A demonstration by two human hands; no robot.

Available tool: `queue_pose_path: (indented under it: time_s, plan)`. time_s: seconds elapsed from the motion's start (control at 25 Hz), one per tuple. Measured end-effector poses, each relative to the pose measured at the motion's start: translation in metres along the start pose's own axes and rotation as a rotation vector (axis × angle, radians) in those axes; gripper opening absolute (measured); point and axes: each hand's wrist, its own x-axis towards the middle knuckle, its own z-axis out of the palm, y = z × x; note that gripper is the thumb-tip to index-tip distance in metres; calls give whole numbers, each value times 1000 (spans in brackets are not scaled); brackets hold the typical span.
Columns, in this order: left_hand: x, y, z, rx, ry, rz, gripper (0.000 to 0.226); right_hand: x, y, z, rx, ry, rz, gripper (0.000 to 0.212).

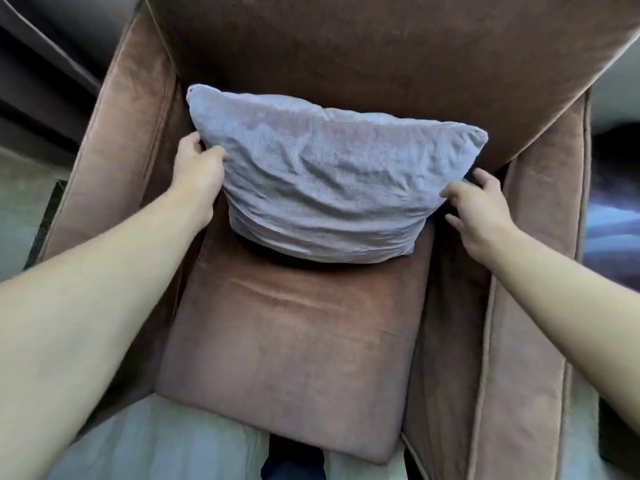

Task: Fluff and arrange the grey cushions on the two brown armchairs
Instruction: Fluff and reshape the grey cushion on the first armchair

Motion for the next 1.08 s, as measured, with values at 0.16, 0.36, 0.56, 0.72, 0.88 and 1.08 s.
queue_pose_path:
  time_s: [0.16, 0.36, 0.56, 0.72, 0.88, 1.08]
  plan:
    - [22, 29, 9, 36, 71, -20, 67, 3, -26, 7, 2, -18, -41, 77]
    - [12, 39, 4, 62, 23, 84, 48, -10, -27, -3, -15, -169, -33, 48]
    - [23, 49, -7, -29, 98, 167, 40, -3, -22, -13, 264, 67, -76, 37]
    - [40, 62, -6, 20, 149, 193, 35, 15, -28, -13, 198, 232, -100, 15]
    - [48, 64, -7, 200, 138, 286, 25, 13, -33, -2, 70, 201, -84, 15]
    - [42, 77, -19, 174, 15, 403, 33, 9, -43, -20, 114, 113, -322, 32]
